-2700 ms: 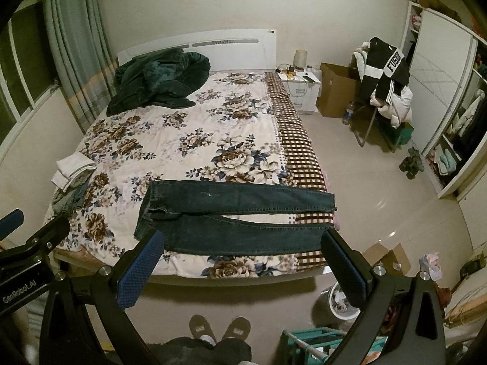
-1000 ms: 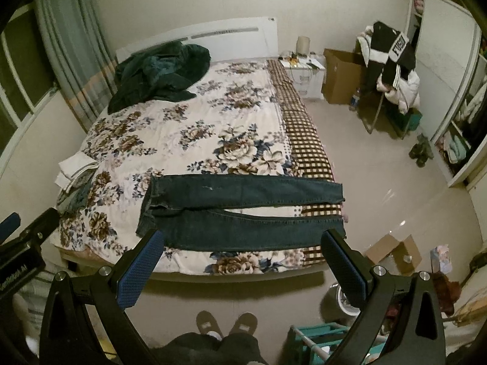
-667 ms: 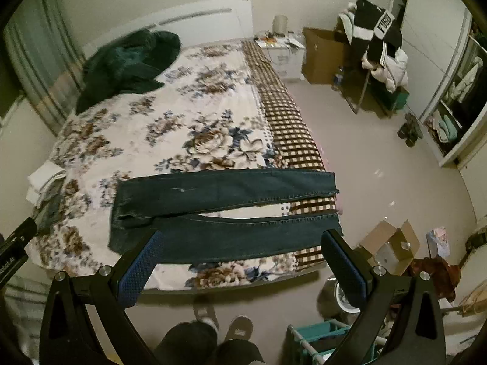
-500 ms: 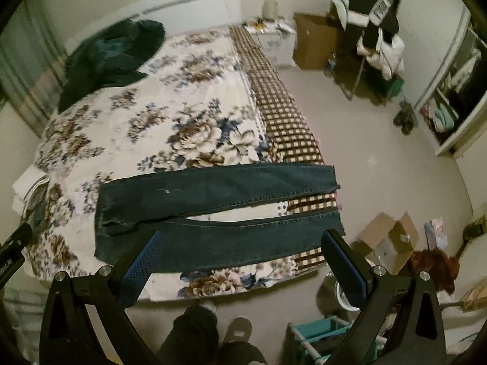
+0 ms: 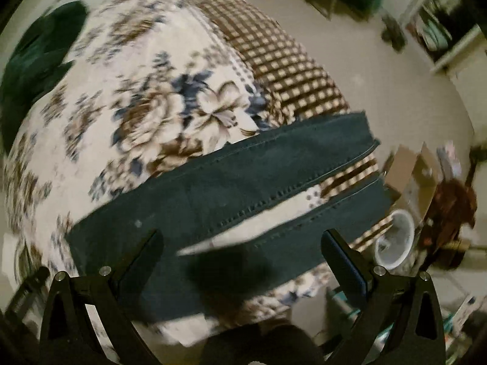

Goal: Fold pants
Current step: 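Grasp the jeans leg hems with both grippers and lift them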

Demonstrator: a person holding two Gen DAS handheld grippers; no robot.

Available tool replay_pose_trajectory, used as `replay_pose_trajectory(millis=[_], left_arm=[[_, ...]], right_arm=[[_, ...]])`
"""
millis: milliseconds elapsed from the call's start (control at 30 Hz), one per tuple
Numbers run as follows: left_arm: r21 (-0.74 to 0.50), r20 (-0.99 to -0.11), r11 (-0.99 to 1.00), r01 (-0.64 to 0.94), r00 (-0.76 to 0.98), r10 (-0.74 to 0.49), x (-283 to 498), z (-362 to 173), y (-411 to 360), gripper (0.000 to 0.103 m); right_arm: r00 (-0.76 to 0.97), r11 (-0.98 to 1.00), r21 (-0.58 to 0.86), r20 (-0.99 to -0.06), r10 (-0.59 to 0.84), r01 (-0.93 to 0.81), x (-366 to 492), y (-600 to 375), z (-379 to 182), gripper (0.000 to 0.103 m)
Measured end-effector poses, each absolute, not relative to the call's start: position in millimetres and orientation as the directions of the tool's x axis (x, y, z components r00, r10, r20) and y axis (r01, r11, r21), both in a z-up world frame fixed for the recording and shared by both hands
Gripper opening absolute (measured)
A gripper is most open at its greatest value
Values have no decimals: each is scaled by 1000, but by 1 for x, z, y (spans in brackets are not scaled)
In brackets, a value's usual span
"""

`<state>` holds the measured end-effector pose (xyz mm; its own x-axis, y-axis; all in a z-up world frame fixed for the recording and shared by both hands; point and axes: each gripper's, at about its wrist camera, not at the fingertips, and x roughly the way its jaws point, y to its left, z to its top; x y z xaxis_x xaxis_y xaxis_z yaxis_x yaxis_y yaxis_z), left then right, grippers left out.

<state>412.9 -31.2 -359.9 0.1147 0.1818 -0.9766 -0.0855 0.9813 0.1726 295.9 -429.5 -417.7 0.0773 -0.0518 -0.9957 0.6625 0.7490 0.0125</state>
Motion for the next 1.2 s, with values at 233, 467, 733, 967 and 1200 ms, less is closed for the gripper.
replay_pose_trajectory(millis=[233,467,733,967,1200], left_arm=[[156,-985,957,-246,-117,130,501,-497,8,103],[121,-983,881,-457,-181,40,547,-569,49,103],[167,-982,879,-447,-155,108,528,-579,43,56],[91,-996,880,-466,-55,74,486,-535,35,18],[1,-997,898,-441,69,35,419,-461,25,15]], right_arm=[[-37,572,-5,-998,45,820,344,-502,-562,103],[-82,430,-36,-993,89,902,356,-561,-651,103],[-116,323,-71,-986,122,944,347,-592,-703,103],[-72,304,-24,-987,146,952,336,-591,-718,82],[47,362,99,-988,149,927,327,-575,-688,10]])
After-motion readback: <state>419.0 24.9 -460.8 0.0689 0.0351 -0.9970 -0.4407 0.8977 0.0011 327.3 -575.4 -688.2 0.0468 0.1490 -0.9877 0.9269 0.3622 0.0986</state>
